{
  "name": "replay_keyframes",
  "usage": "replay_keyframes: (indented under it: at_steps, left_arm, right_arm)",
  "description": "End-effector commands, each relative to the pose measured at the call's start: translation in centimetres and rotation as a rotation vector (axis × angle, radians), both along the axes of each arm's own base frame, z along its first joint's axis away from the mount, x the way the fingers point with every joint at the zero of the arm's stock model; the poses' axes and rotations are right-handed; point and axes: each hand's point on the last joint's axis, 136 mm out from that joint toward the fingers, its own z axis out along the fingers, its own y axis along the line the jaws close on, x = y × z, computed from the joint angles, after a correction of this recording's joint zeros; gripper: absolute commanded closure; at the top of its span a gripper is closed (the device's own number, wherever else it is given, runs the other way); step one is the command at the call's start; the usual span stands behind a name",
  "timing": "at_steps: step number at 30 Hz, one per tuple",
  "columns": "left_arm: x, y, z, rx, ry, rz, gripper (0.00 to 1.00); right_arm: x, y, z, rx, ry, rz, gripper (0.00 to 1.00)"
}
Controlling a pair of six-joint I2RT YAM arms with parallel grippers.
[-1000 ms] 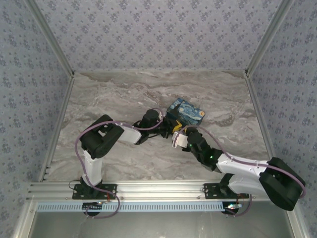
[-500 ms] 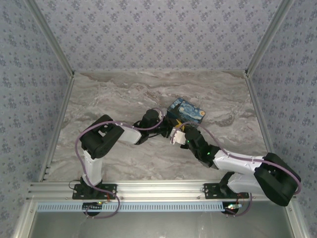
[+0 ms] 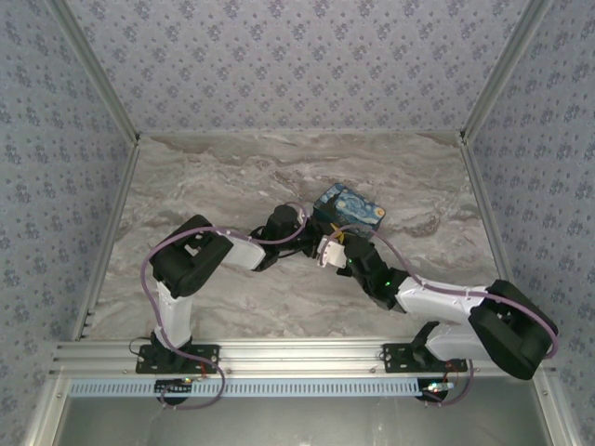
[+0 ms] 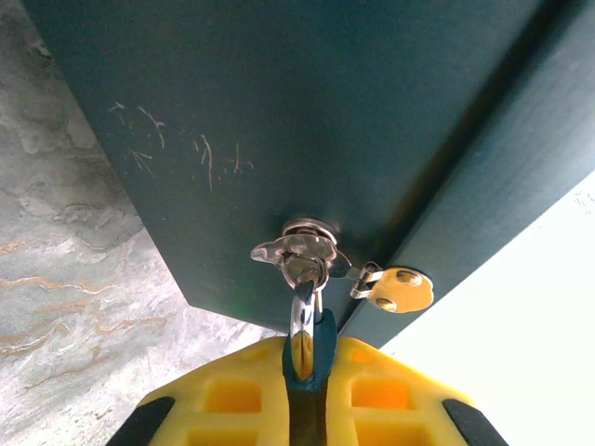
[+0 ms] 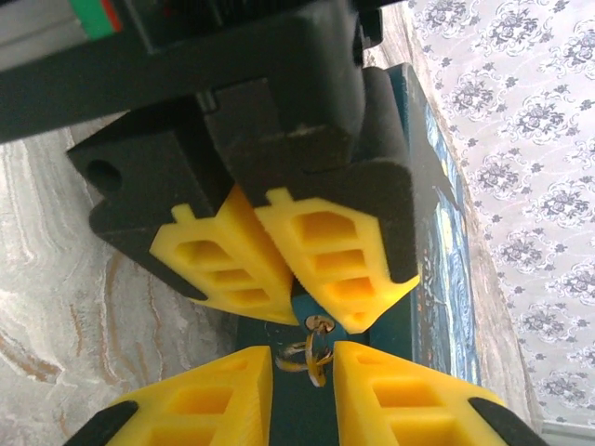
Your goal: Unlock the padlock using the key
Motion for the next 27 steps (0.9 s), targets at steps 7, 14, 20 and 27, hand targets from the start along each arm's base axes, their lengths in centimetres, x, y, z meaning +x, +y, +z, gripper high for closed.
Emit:
replay_keyframes:
  at_steps: [7, 14, 20, 27]
  left_arm:
    - [-0.18, -0.44, 1.75, -0.055, -0.047, -0.012, 1.00]
    - [-0.23, -0.35, 1.84, -0.056, -0.049, -0.010, 1.00]
    - [-0.22, -0.26, 1.73, -0.052, -0.048, -0.004, 1.00]
    - [-0.15, -0.20, 1.80, -0.049, -0.050, -0.001, 1.00]
  right_arm:
    - [1.35, 0.65, 1.50, 0.051, -0.029, -0.021, 0.85]
    - [1.65, 0.13, 1.70, 0.074, -0.034, -0.065, 1.00]
    - [1.61, -0.16, 2.22, 0.131, -0.026, -0.109, 1.00]
    - [1.19, 0.50, 2.39, 0.278, 0.046, -0.152, 1.00]
